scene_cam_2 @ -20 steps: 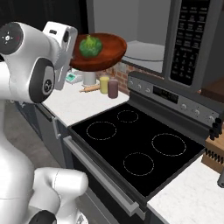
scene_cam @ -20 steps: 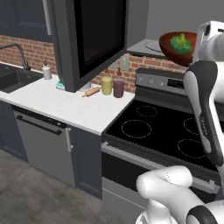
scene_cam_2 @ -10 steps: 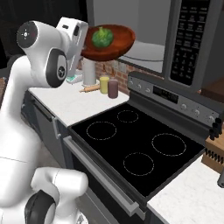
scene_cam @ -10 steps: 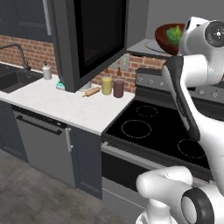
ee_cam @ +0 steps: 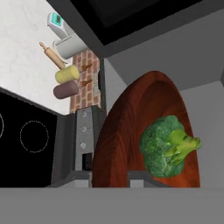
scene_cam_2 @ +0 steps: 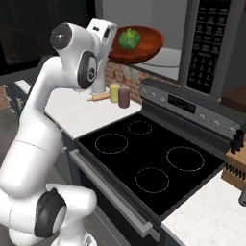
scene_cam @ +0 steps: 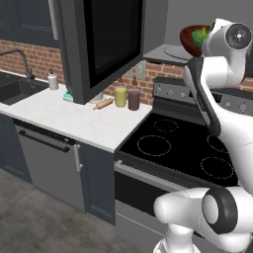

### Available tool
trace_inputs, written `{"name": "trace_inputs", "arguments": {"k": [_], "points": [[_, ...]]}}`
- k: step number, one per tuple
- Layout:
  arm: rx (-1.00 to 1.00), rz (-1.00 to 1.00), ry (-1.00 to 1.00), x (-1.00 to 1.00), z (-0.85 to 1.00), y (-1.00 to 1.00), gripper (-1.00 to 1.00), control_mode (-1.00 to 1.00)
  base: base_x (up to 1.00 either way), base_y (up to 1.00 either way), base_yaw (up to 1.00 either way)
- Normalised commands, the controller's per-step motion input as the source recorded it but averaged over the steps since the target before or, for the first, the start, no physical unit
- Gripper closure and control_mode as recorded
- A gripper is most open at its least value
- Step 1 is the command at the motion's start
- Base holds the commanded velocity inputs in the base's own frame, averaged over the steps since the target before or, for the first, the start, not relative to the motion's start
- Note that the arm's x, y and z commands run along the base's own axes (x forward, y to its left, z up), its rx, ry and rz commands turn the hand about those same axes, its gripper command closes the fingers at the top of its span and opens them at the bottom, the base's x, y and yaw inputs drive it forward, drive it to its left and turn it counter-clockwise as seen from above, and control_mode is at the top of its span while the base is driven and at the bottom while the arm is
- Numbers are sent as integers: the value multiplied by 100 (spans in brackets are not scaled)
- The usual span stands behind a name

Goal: Pick the broccoli from the sink and place it in the bowl. Then pick the bowl and place it in the microwave. Then close the microwave door and press the start button.

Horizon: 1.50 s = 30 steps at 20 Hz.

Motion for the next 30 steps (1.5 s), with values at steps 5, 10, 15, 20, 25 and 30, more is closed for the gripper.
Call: {"name": "trace_inputs", "arguments": {"k": [5, 10, 15, 20, 25, 30], "points": [[1, 0, 0, 61, 0, -22, 100, -100, 0, 0, 0], [0, 0, 2, 60, 0, -26, 100, -100, 0, 0, 0], [0, 0, 5, 51, -1, -26, 100, -100, 0, 0, 0], [0, 0, 9, 35, -7, -12, 100, -100, 0, 0, 0], [0, 0, 7, 29, -8, 0, 100, -100, 0, 0, 0], [0, 0, 2, 35, -10, -5, 100, -100, 0, 0, 0]]}}
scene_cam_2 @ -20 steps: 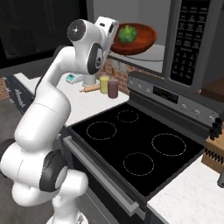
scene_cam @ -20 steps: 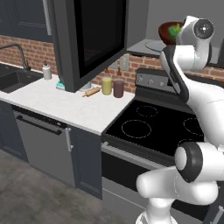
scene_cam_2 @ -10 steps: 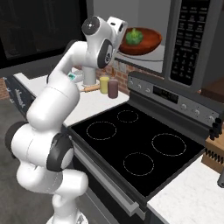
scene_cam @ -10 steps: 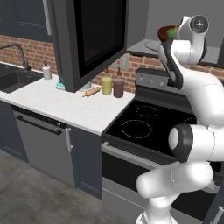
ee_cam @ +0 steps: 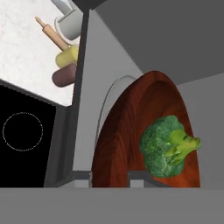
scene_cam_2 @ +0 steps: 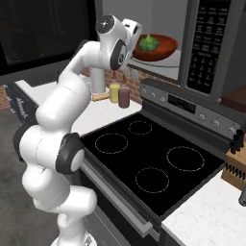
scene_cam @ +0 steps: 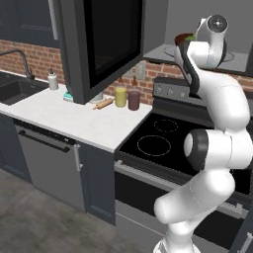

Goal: Pick the broccoli from the sink and place it in the bowl. Then pick the bowl and place it in the microwave. Then close the microwave door and press the start button.

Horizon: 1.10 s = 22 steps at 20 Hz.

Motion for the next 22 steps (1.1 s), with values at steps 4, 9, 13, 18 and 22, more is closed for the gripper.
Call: {"name": "trace_inputs", "arguments": {"k": [4, 9, 13, 18, 22], "points": [[0, 0, 0, 37, -13, -10, 100, -100, 0, 0, 0], [0, 0, 0, 40, -13, -14, 100, -100, 0, 0, 0], [0, 0, 0, 41, -10, -13, 100, -100, 0, 0, 0], [0, 0, 0, 24, -8, 0, -100, -100, 0, 0, 0], [0, 0, -9, 0, 0, 0, -100, -100, 0, 0, 0]]}}
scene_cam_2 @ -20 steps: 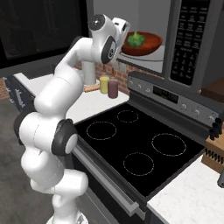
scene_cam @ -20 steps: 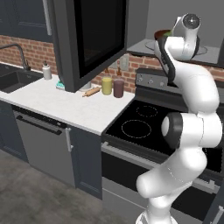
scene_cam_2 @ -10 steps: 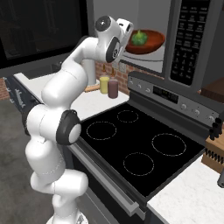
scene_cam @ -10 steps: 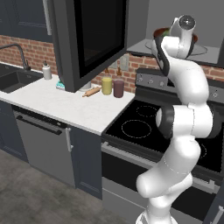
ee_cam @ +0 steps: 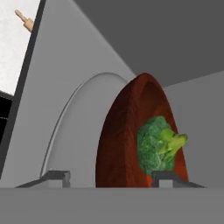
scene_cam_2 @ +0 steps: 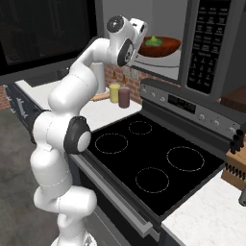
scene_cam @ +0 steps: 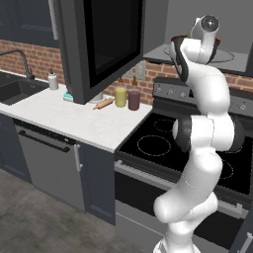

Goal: Pick the broccoli from the sink and place it in the bowl. Then pick the bowl and place it in the microwave. Then close the microwave door and press the start button.

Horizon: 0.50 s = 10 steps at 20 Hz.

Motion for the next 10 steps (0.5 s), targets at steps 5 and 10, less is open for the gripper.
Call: {"name": "trace_inputs", "arguments": {"k": [5, 10], "points": [[0, 0, -18, 0, 0, 10, -100, -100, 0, 0, 0], [-3, 3, -44, -35, -4, 39, -100, -100, 0, 0, 0]]}}
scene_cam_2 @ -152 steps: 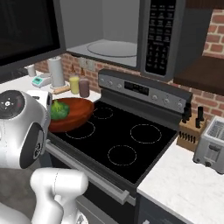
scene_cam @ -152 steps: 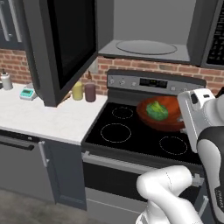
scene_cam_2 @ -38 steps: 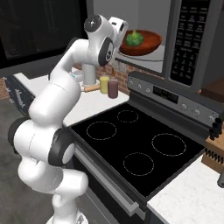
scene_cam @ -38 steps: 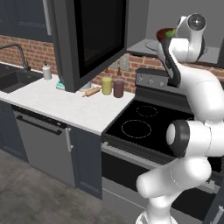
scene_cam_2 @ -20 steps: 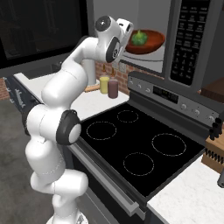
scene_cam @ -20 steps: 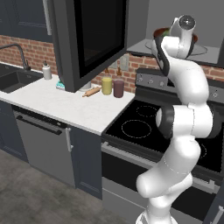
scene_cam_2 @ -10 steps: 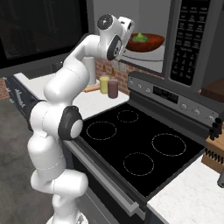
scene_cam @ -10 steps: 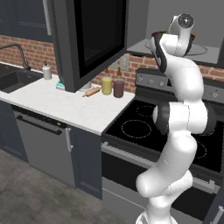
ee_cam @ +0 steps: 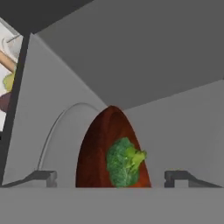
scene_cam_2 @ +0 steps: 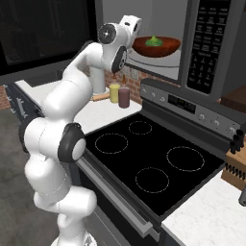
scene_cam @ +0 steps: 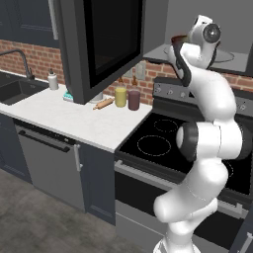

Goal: Pick the broccoli from the sink and place it in the bowl. Then pick the bowl and place it in the microwave. Then close the microwave door and press the start button.

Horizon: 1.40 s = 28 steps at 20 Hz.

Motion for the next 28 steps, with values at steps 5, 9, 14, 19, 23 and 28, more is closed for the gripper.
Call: {"name": "trace_inputs", "arguments": {"k": [5, 9, 14, 19, 23, 28], "points": [[0, 9, -54, -75, -2, 59, -100, -100, 0, 0, 0], [0, 6, -32, -98, 18, 43, -100, -100, 0, 0, 0], [-2, 3, -13, -99, 63, 23, -100, -100, 0, 0, 0], [-8, 1, 2, -100, 56, 7, -100, -100, 0, 0, 0], [-10, 3, 12, -100, 36, 18, -100, -100, 0, 0, 0], [-9, 1, 22, -100, 27, 32, -100, -100, 0, 0, 0]]}}
